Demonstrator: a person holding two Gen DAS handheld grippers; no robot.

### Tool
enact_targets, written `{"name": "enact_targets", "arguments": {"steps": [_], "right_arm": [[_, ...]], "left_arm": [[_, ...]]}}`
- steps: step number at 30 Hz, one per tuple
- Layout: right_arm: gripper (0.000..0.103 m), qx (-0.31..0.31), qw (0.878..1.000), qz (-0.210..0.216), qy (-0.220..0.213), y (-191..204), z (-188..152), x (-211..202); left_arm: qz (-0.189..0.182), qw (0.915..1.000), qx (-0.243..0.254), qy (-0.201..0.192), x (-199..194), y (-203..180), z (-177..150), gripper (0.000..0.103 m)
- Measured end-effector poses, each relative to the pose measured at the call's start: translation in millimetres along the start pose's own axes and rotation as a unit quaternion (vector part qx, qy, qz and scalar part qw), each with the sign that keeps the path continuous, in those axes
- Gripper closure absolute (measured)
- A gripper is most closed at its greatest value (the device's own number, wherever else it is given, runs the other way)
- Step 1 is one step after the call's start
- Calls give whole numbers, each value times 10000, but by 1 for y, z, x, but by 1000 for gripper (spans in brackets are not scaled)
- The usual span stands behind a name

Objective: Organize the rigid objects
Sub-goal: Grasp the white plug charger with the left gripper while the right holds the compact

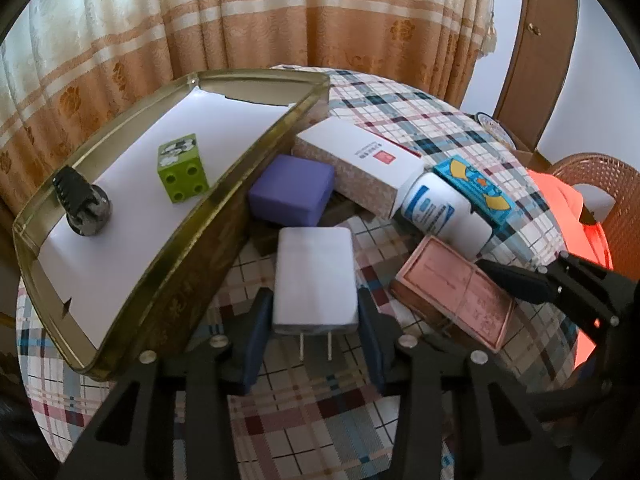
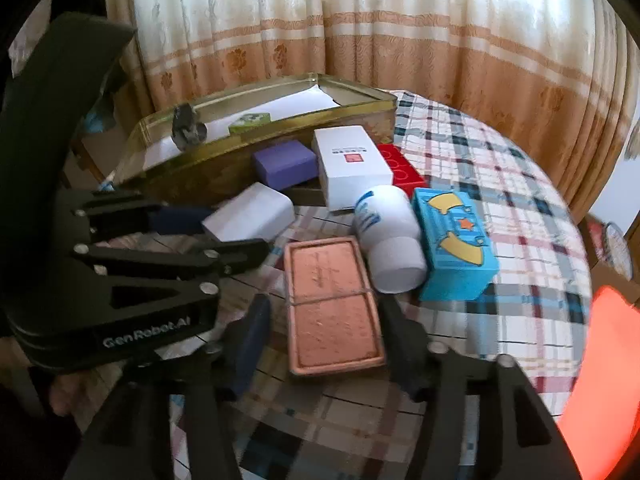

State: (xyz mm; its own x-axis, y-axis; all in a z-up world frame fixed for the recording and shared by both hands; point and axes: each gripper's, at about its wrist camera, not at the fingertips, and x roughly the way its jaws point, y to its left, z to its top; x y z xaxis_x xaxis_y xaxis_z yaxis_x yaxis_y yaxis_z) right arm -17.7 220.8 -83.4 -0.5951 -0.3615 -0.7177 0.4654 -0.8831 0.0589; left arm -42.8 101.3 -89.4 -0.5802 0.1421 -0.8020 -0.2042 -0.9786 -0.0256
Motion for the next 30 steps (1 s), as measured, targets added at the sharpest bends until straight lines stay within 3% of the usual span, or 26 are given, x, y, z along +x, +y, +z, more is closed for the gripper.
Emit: {"name": "enact_targets", "arguments": {"steps": [4, 6, 8, 18, 30], "right_arm": [[41, -88, 9999, -79, -6, 3, 0, 2], [54, 8, 10000, -43, -62, 1, 1, 1], [54, 41, 9999, -1, -115, -2, 1, 1], [55, 76, 9975, 70, -697, -3, -5, -11], [55, 240, 9964, 160, -802, -9, -5, -14]], "left_arm": [[-112, 9999, -75, 21, 2, 2, 1, 45], [-178, 9998, -121, 6, 1, 4, 1, 49], [-57, 10000, -27, -30, 1, 0, 0, 64], [-107, 9998, 46, -190, -6, -1, -3, 64], [-89, 9988, 21, -477, -13, 2, -3, 64]]}}
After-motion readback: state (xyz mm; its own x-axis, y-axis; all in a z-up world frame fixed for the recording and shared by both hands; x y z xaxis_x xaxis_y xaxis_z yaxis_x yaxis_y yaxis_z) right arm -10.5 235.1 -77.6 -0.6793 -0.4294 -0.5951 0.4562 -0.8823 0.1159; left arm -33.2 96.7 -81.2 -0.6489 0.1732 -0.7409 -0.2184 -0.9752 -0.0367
